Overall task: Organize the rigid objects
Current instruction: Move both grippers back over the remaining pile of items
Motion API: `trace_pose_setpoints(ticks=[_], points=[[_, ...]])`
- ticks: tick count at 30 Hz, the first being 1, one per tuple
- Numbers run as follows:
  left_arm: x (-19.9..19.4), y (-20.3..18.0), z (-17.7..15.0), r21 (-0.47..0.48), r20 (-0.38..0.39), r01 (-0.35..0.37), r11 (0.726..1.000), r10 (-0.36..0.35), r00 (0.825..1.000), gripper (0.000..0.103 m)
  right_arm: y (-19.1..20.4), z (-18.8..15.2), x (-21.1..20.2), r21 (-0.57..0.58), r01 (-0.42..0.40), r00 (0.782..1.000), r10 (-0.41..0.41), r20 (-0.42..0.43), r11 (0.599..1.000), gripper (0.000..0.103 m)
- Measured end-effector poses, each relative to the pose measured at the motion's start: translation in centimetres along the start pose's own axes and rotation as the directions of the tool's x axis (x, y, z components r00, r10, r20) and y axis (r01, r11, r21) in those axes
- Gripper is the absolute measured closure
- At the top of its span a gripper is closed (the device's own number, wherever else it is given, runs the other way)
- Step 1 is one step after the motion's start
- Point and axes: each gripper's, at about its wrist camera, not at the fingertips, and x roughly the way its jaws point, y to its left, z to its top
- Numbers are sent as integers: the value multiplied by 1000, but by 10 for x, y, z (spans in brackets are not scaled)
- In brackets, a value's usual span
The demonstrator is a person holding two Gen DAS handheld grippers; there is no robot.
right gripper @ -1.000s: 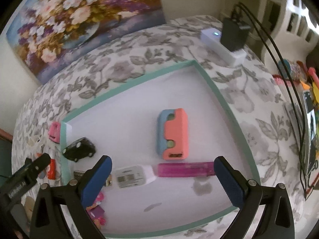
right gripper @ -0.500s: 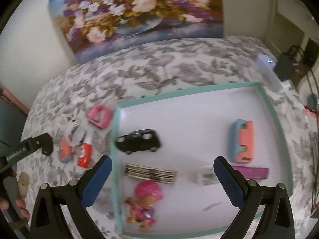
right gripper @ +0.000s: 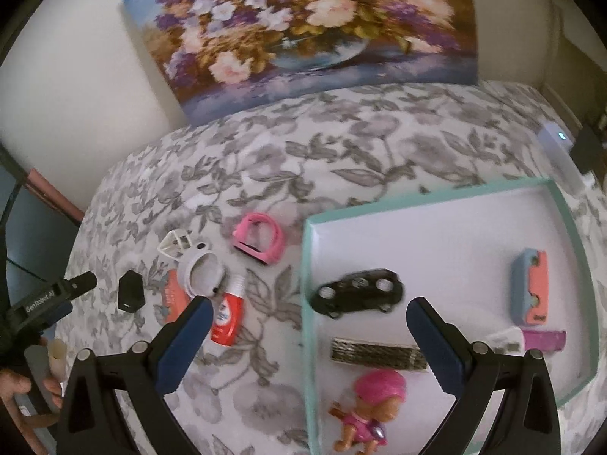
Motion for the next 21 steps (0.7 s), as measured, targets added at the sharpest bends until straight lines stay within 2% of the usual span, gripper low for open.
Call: trace_pose_setpoints(ticks=[4,8,11,15,18,21], points=[[10,22,8,-44,-12,9,999,-10,1000,8,14,5,12,-12,-15,1000,14,-17,1000,0],[20,30,12,-47,-21,-1,999,0,1000,8,28,15,28,-26,-29,999,28,-45,999,0],[29,35,15,-70,-38,15,997,-18,999,8,33,27,38,-29,-25,998,23,-56,999,0],[44,30,17,-75,-66,16,997,-21,998,8,38,43,54,-29,-23,997,20,-80,999,0],[58,19,19,-59,-95,28,998,-33,995,8,43,51,69,-47,4,995,-8,-104,999,0],[71,10,17,-35,-119,9,999,-13,993,8,50,57,87,-79,28,990,-38,-138,996,4]])
